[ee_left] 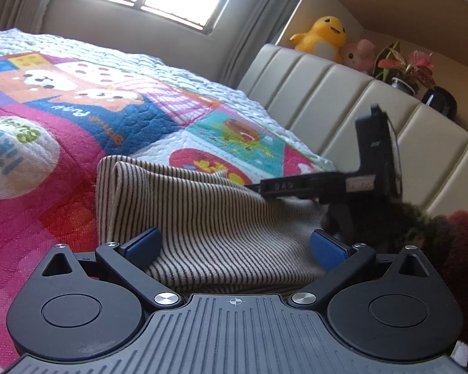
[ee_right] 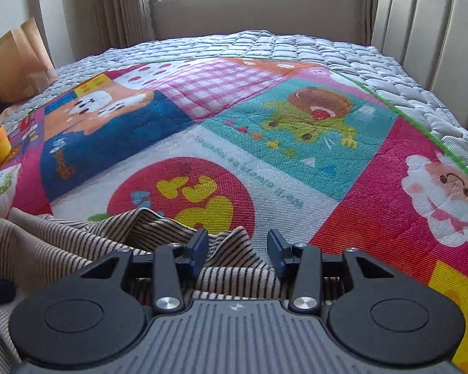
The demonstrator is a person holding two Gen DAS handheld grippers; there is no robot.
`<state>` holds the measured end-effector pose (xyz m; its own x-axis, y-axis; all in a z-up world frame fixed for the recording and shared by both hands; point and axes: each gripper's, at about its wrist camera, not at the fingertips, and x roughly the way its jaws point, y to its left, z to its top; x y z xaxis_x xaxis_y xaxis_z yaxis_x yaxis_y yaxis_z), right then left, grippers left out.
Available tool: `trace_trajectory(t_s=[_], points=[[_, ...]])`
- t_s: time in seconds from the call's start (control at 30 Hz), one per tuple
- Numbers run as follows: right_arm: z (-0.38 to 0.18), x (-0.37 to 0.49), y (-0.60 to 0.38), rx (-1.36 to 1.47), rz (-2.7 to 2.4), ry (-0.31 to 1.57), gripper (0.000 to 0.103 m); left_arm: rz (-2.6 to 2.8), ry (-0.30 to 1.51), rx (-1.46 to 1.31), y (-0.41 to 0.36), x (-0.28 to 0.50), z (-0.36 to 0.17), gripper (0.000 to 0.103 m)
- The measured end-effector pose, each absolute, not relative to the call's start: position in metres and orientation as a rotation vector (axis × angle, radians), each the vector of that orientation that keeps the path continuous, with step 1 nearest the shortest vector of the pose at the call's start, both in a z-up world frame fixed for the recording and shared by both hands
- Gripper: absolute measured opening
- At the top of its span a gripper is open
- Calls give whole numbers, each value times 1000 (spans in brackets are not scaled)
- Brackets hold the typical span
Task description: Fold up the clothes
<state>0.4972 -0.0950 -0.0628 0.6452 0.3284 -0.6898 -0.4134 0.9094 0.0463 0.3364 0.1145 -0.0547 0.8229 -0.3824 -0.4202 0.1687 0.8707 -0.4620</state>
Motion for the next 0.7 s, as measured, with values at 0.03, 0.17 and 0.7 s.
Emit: trace_trajectory(t_s=[0.03, 0.17, 0.7], points=[[-62, 492, -92, -149, 435, 736, 33, -295, 523, -446, 120, 332, -53, 103], [-45, 460, -98, -165, 482, 639, 6, -234, 519, -510, 145, 303, -39, 103], [-21, 217, -220, -3, 660, 611, 0, -158, 543, -628, 163, 197, 14, 103]])
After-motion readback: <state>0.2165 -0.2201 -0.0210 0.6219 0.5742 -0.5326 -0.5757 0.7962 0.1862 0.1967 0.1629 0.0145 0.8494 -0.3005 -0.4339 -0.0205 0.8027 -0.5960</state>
